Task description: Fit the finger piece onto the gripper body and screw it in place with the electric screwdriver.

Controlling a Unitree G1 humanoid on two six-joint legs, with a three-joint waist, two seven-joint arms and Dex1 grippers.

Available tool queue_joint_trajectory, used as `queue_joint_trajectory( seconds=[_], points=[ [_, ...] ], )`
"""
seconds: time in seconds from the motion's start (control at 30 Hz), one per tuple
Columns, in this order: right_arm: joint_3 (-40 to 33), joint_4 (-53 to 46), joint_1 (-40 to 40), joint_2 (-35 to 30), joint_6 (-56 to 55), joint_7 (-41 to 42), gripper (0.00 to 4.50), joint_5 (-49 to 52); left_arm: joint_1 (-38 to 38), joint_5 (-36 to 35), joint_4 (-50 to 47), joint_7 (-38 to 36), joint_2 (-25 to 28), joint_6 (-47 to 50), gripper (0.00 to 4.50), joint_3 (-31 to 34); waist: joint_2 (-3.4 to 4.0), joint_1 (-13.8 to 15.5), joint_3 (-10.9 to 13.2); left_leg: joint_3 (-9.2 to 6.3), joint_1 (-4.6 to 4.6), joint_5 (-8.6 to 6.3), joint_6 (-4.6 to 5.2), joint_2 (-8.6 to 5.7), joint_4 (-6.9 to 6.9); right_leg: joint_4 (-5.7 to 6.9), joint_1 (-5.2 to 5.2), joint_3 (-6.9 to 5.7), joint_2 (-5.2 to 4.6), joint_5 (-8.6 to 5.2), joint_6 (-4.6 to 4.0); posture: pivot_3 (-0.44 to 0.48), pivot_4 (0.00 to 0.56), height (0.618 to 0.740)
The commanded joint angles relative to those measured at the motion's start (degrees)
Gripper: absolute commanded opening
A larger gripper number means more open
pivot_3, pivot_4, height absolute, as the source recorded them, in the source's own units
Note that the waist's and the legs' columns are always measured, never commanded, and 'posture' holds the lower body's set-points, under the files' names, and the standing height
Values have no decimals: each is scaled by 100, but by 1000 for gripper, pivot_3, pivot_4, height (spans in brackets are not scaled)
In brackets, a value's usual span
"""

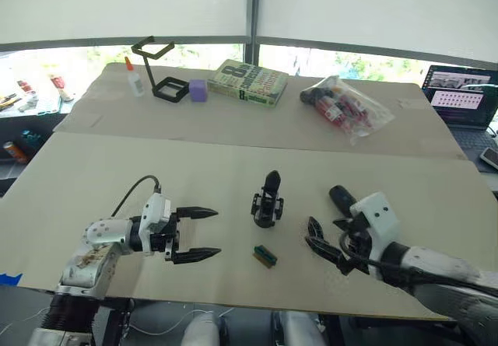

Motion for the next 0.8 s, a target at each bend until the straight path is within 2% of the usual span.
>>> queue_joint_trajectory(
  seconds=[0.03, 0.17, 0.33, 0.43, 0.57, 0.67, 0.8],
  points=[
    [326, 165, -305, 244, 559, -602, 4500, -140, 9, -329, -721, 49, 132, 194, 4442, 175, 6, -5, -1, 1, -4, 0, -1, -1, 0, -2, -1, 1, 0, 0, 2, 0, 150, 740],
    [594, 294, -467, 535, 865, -779, 4500, -343, 28, -494, -1126, 154, 210, 431, 4442, 218, 11, -21, -3, 1, -24, -2, 4, -5, 2, -21, -9, -2, 0, 18, 41, 0, 150, 740],
    [754, 282, -438, 714, 1015, -751, 4500, -688, -12, -457, -1126, 238, 221, 448, 4442, 279, 12, -24, -4, 1, -36, -2, 3, -2, 1, -35, -14, -15, 7, 20, 49, 0, 150, 740],
    [707, 255, -376, 829, 1289, -828, 3659, -758, -82, -440, -1015, 197, 266, 412, 4500, 320, 12, -25, -4, 1, -36, -1, 3, -2, 3, -36, -13, -15, 6, 23, 52, 0, 150, 740],
    [773, 146, -292, 820, 1650, -751, 2214, -861, -318, -482, -871, 184, 315, 468, 4500, 339, 10, -16, -6, -1, -35, -1, 1, -1, 2, -36, -10, -24, 6, 24, 53, 0, 150, 740],
    [762, -63, -217, 707, 1450, -602, 1193, -1127, -535, -742, -976, 432, 233, 840, 4500, 394, 11, -11, -6, -6, -36, 0, 1, -1, 2, -38, -6, -31, 6, 24, 53, 0, 150, 740],
    [289, -692, 125, 758, 283, -401, 1126, -1846, -1086, -1710, -1359, 1745, -191, 2002, 4500, 599, 12, 4, -5, -23, -45, 0, 1, -5, 3, -47, -3, -42, 3, 23, 63, 0, 150, 740]
  ],
)
